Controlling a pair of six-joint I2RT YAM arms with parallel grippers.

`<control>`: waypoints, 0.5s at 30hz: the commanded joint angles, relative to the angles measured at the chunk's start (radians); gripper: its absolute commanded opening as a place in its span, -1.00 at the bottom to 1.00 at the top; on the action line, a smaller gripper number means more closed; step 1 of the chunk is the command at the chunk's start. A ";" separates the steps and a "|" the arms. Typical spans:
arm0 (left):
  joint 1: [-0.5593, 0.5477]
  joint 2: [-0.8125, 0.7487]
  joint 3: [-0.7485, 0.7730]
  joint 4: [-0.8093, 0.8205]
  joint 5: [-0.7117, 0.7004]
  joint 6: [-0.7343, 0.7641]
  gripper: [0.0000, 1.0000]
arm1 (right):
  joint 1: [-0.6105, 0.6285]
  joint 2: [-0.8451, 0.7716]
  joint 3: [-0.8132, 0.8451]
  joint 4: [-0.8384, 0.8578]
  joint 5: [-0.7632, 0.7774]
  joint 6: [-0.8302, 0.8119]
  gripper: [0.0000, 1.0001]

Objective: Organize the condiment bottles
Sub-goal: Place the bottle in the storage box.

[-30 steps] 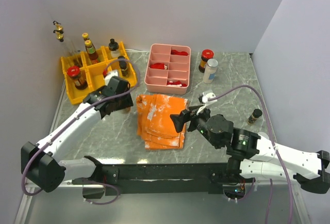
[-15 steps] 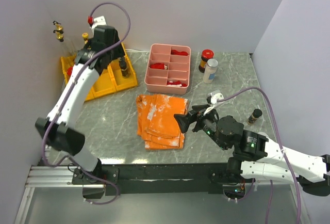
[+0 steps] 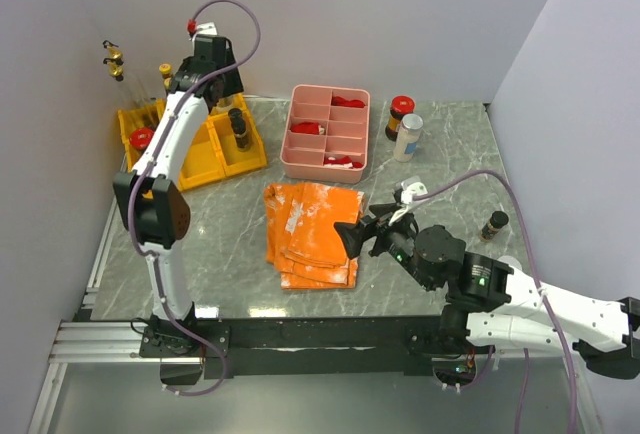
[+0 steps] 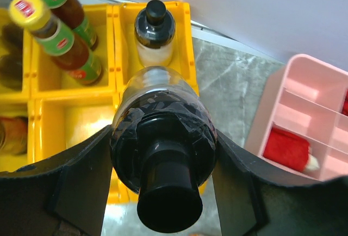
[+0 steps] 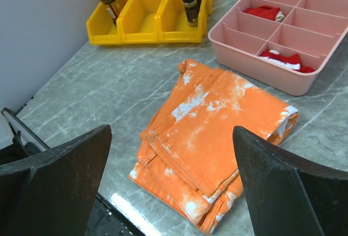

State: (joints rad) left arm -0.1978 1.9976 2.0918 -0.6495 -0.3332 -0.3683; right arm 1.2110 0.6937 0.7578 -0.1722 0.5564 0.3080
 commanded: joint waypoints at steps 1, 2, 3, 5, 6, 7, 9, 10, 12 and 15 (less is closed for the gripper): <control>0.020 0.058 0.096 0.126 0.025 0.060 -0.98 | -0.001 0.020 0.002 0.071 0.013 -0.027 1.00; 0.023 0.094 0.108 0.131 0.026 0.063 -0.98 | -0.001 0.029 0.003 0.074 0.014 -0.027 1.00; 0.026 0.111 0.132 0.132 0.028 0.068 -0.98 | -0.001 0.035 0.005 0.079 0.019 -0.030 1.00; 0.037 0.156 0.148 0.136 0.034 0.072 -0.98 | -0.001 0.052 0.012 0.080 0.025 -0.037 1.00; 0.041 0.168 0.154 0.145 0.039 0.075 -0.98 | -0.001 0.056 0.015 0.080 0.033 -0.040 1.00; 0.047 0.177 0.155 0.149 0.043 0.077 -0.98 | -0.001 0.061 0.017 0.082 0.037 -0.040 1.00; 0.054 0.197 0.151 0.171 0.054 0.078 -0.98 | -0.001 0.072 0.020 0.091 0.045 -0.046 1.00; 0.060 0.205 0.151 0.175 0.054 0.078 -0.98 | -0.001 0.076 0.018 0.094 0.053 -0.049 1.00; 0.064 0.219 0.148 0.186 0.063 0.081 -0.98 | -0.001 0.086 0.021 0.106 0.057 -0.056 1.00; 0.070 0.240 0.148 0.201 0.078 0.085 -0.98 | -0.002 0.101 0.028 0.111 0.063 -0.060 1.00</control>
State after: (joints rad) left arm -0.1368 2.2303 2.1864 -0.5308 -0.2863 -0.3061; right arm 1.2110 0.7818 0.7578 -0.1192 0.5831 0.2703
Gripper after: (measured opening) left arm 0.678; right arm 0.999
